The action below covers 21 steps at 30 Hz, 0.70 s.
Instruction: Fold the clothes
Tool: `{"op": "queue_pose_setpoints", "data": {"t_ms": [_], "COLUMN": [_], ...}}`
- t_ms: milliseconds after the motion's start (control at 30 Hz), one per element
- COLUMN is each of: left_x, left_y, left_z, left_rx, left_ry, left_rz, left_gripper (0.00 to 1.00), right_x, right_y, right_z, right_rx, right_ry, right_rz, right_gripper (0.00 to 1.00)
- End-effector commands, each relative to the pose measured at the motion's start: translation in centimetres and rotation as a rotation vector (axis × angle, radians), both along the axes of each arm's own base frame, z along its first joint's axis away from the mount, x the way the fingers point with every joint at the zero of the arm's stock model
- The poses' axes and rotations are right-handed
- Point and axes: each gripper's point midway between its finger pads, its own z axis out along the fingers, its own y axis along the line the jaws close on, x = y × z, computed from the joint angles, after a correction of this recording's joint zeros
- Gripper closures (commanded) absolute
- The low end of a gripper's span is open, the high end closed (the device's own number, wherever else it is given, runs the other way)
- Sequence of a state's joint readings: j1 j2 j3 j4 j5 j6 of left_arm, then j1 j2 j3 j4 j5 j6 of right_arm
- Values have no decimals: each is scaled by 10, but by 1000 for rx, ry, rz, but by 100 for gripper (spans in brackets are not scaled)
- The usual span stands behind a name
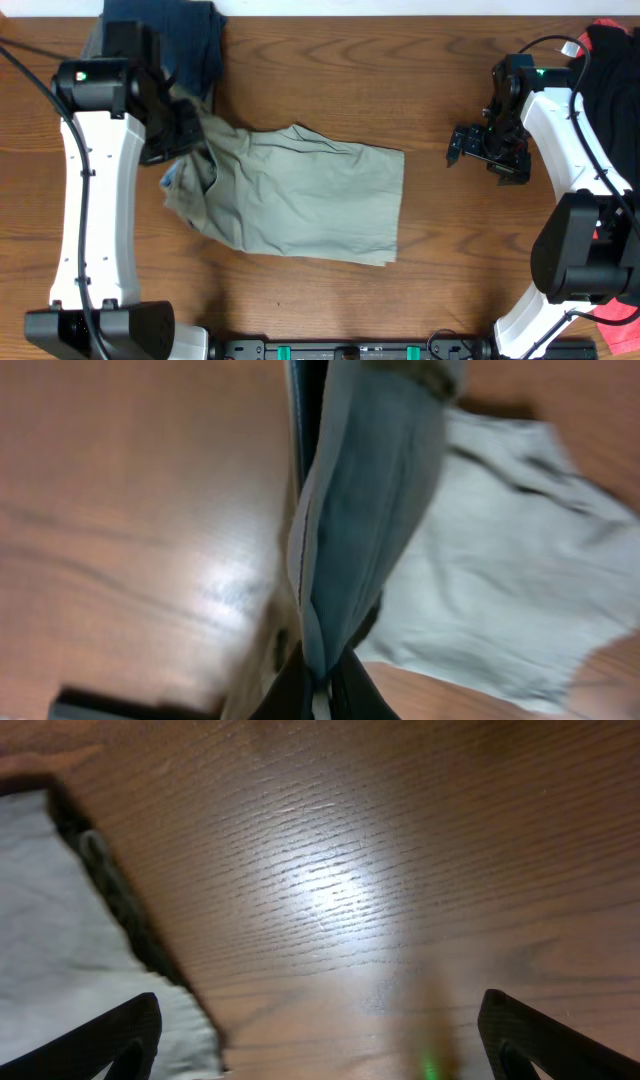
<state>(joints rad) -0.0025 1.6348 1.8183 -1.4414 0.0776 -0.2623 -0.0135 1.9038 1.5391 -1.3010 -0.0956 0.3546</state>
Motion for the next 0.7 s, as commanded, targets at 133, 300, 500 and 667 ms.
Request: {"op": "queue_pose_setpoints", "data": {"t_ms": [133, 300, 500, 667], "left_x": [4, 2, -4, -13], "left_y": [-61, -108, -155, -177], "left_z": [21, 17, 2, -31], "left_rx": [4, -23, -39, -51], "left_ry": [-79, -99, -99, -19], "left_rz": [-190, -262, -364, -418], "left_gripper": [94, 94, 94, 94], "right_x": [4, 4, 4, 4], "right_y": [-1, -1, -1, -1], "right_z": [3, 3, 3, 3], "right_rx": [-9, -9, -9, -9], "right_ry": [-16, -16, -16, -16], "right_rz": [13, 13, 13, 13], "right_gripper": [1, 1, 1, 1]}}
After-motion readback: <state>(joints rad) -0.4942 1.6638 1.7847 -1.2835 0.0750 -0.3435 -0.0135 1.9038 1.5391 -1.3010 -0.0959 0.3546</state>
